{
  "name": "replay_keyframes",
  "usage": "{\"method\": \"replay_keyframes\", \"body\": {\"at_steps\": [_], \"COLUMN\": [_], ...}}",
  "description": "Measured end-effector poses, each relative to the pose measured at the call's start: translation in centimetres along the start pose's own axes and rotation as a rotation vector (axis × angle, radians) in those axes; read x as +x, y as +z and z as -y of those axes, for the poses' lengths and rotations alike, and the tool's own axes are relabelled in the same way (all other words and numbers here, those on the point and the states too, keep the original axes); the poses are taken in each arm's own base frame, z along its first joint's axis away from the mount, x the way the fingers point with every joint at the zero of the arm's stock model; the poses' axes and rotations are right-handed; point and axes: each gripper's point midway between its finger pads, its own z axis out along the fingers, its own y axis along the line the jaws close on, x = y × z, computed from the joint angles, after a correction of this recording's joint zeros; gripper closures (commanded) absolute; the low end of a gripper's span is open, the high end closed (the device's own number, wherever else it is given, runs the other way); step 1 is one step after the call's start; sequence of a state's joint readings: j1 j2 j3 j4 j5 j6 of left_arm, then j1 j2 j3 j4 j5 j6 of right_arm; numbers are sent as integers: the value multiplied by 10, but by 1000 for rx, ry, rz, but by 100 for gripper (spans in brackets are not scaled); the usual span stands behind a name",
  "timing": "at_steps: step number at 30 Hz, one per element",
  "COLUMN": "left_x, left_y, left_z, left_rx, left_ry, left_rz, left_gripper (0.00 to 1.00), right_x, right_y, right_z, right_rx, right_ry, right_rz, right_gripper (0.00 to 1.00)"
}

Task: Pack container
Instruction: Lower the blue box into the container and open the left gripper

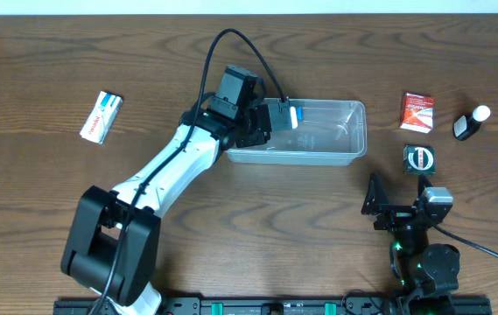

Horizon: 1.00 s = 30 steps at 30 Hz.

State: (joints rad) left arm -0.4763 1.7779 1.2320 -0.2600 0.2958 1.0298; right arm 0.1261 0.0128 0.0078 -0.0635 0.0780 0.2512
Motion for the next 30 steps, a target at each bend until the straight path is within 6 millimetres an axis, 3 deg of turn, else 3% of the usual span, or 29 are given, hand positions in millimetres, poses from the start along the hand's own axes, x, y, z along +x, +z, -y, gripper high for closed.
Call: {"method": "replay_keyframes", "body": {"at_steps": [5,14,16,17,21,26,30], "left_x": [1,0,-2,-4,-21,-49,-61], "left_y": [0,1,1,1,-2,-17,-26], "left_z": [-2,-1,0,2,7,9,0], "left_rx": [-10,-9,-7,-5,-7,-34,-72], "left_ry": [17,10,14,17,40,76,-15], "left_rz": [-6,-6,-4,-1,26,80,121], "left_gripper": [44,40,43,51,93,94,94], "right_x": [0,0,0,0,0,0,0], "right_y": [0,0,0,0,0,0,0], "right_z": [0,0,0,0,0,0,0], "right_rx": [0,0,0,0,0,0,0], "right_ry": [0,0,0,0,0,0,0], "right_rz": [0,0,0,0,0,0,0], "right_gripper": [1,1,1,1,1,1,1]}}
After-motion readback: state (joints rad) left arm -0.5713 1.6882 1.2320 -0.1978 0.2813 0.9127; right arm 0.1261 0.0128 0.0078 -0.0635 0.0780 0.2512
